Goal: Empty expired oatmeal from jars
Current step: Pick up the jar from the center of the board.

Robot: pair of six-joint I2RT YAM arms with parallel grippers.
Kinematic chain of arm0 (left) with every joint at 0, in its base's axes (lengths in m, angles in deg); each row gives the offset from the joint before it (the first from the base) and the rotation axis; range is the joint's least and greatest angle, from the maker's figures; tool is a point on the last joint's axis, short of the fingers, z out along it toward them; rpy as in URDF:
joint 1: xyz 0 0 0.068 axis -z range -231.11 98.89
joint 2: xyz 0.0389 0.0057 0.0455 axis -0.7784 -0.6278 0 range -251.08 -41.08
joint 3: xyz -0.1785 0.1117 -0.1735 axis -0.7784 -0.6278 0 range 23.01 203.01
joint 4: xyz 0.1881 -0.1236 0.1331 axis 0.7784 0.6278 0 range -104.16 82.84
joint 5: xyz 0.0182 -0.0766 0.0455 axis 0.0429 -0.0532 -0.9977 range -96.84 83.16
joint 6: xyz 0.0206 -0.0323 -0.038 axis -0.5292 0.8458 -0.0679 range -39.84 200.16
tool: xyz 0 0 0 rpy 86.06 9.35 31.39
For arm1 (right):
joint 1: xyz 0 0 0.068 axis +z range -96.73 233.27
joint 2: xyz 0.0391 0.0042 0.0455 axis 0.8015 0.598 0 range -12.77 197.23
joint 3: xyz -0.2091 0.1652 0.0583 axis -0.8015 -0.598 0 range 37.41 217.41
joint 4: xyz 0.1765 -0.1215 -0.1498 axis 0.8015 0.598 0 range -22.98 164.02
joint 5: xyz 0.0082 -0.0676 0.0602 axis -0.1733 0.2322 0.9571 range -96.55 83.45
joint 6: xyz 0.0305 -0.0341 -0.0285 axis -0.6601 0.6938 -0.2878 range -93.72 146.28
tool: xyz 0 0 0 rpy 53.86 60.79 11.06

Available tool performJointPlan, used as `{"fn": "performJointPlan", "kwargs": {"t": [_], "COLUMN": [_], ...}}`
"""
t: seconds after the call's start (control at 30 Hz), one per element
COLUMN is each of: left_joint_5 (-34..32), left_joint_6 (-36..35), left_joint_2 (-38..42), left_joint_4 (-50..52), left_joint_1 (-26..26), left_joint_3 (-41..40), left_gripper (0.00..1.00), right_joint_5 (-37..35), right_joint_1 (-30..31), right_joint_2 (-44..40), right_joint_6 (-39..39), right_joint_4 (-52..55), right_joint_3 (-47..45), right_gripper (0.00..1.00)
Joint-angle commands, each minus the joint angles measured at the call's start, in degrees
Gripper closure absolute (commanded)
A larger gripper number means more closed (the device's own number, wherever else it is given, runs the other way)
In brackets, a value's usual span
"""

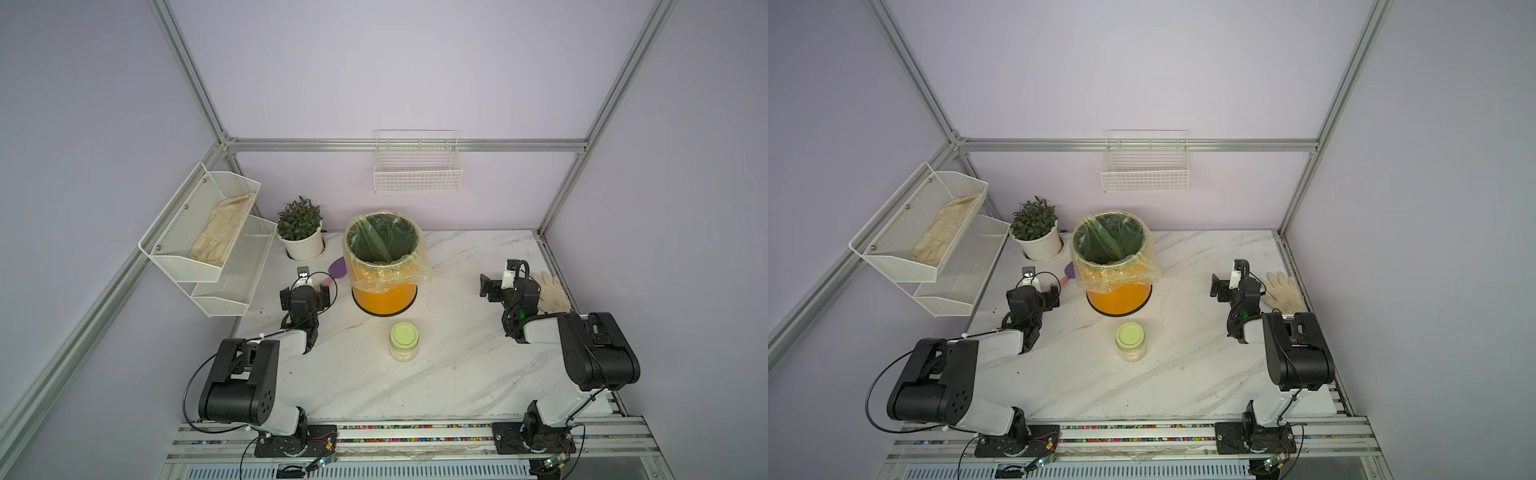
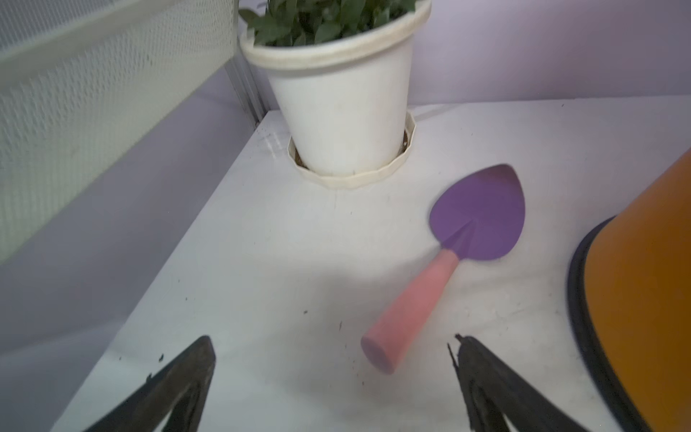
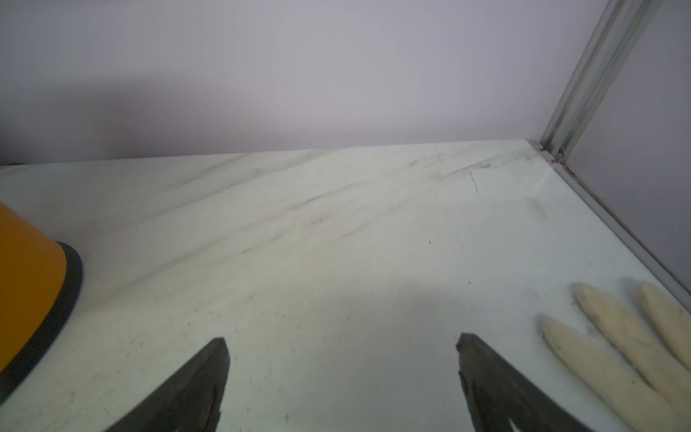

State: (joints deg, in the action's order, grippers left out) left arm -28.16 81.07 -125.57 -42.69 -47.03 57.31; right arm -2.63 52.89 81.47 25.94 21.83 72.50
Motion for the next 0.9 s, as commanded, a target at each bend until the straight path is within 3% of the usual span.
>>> {"fn": "performJointPlan", "kwargs": {"t": [0.0,0.17,0.3,0.47,0.57,0.87], "left_joint_5": [2.6,8.8,13.0,7.2,5.1,-5.4], "left_joint_6": [1.1,4.8,7.5,10.7,13.5,16.2], "left_joint_2": [6.6,15.8,25.5,34.9,38.4,38.5], "left_joint_4": [11.4,17.1,22.3,24.4,25.1,28.9], "left_joint_1": [1.4,4.0,9.7,23.0,30.3,52.3], "left_joint_3": [4.9,5.2,3.7,-1.4,-5.2,-10.8], "left_gripper": [0.00,0.00,0.00,0.00,0.00,0.00], "right_joint_5": [3.7,13.7,21.5,20.4,21.1,20.3], "right_joint_1": [-0.2,0.0,2.6,13.5,18.6,28.6], "right_joint_2": [-5.4,-10.6,-14.5,-18.3,-19.7,-17.1], "right_joint_6": [4.3,12.4,16.8,24.0,24.2,29.3], "right_joint_4": [10.4,32.3,49.2,65.3,70.5,84.8], "right_joint_3": [3.8,14.2,22.4,29.6,31.2,35.1], "right_gripper": [0.03,0.03,0.03,0.03,0.03,0.03]}}
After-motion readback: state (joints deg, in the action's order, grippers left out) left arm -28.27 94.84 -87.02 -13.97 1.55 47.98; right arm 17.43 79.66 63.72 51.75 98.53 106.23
